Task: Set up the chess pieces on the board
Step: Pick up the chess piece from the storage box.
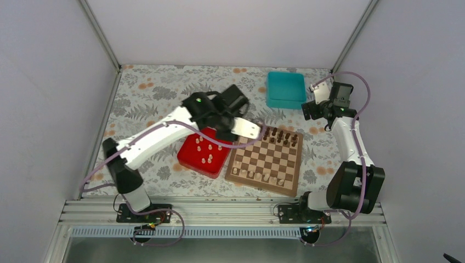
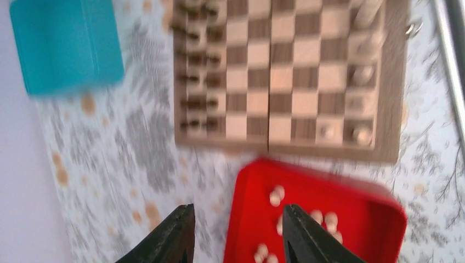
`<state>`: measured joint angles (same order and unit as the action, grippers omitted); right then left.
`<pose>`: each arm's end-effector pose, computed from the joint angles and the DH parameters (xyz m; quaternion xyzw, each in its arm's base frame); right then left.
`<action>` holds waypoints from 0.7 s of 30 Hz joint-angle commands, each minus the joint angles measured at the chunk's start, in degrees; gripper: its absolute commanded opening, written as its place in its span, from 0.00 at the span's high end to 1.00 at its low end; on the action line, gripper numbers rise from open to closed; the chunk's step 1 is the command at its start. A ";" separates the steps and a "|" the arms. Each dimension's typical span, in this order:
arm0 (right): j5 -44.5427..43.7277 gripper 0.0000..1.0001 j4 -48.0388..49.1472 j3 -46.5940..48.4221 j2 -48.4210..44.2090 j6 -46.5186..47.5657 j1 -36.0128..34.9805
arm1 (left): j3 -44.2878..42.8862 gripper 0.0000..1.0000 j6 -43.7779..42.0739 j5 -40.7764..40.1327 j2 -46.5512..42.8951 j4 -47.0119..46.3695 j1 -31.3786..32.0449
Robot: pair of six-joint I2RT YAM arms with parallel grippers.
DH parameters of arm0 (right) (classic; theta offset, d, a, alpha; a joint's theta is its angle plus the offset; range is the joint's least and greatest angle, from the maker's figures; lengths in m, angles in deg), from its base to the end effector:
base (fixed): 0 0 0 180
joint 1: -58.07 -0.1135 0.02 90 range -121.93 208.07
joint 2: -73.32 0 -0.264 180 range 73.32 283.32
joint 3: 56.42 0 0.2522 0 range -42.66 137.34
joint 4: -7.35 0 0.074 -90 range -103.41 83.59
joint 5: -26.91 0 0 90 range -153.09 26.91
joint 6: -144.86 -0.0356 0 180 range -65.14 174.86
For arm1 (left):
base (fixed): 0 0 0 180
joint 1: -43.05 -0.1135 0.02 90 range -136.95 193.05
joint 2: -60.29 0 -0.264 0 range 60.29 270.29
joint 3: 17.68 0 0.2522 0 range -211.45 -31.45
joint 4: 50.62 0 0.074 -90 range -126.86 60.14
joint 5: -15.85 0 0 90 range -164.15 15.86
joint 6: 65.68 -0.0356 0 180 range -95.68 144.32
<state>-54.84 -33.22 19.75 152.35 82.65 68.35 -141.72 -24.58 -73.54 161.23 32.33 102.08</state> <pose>0.2971 -0.0487 0.2850 -0.1676 0.9012 -0.0661 0.3943 0.1834 -0.3064 0.3769 0.7816 0.5669 -0.0281 0.2586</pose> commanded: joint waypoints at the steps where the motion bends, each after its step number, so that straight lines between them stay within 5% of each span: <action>1: 1.26 0.00 0.09 0.75 0.40 0.22 0.50 | 14.89 0.58 1.73 0.56 -6.71 -4.62 -8.72; 9: 3.77 0.00 -1.13 1.05 1.43 1.24 0.44 | 37.20 0.55 1.79 4.59 -13.14 -12.35 -18.22; 21: 3.77 0.00 -1.04 -0.07 2.45 2.15 0.37 | 42.64 0.56 0.62 9.93 -7.36 -19.90 -22.29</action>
<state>-51.85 -34.70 19.75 154.29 83.96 68.33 -98.71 -23.09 -66.83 151.55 15.81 80.50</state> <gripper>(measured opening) 0.997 0.443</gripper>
